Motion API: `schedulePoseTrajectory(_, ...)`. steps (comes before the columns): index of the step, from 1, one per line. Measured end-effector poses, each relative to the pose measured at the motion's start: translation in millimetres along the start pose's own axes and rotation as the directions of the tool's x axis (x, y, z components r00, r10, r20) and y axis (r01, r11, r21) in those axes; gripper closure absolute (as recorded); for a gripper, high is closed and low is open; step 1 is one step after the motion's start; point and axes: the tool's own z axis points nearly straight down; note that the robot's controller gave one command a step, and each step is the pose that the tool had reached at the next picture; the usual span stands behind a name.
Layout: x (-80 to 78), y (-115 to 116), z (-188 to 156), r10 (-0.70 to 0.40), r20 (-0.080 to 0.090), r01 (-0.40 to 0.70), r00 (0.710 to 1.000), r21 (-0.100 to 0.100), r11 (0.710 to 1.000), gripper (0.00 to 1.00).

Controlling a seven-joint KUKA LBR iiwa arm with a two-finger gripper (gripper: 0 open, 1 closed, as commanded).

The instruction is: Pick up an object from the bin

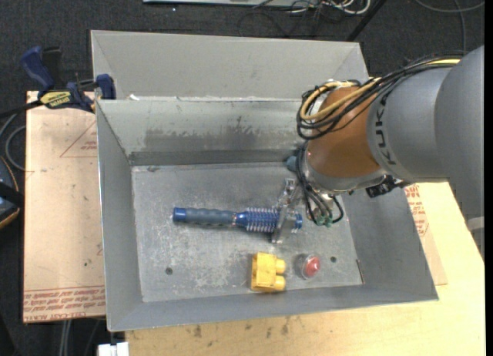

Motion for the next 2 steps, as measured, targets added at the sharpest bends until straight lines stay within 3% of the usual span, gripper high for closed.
schedulePoseTrajectory(1,11.4,2.5,-33.3,-0.309,-0.012,0.309,0.951,-0.003,0.951,1.00)
schedulePoseTrajectory(2,19.3,19.8,-134.9,-0.293,-0.005,0.293,0.956,-0.002,0.956,1.00)
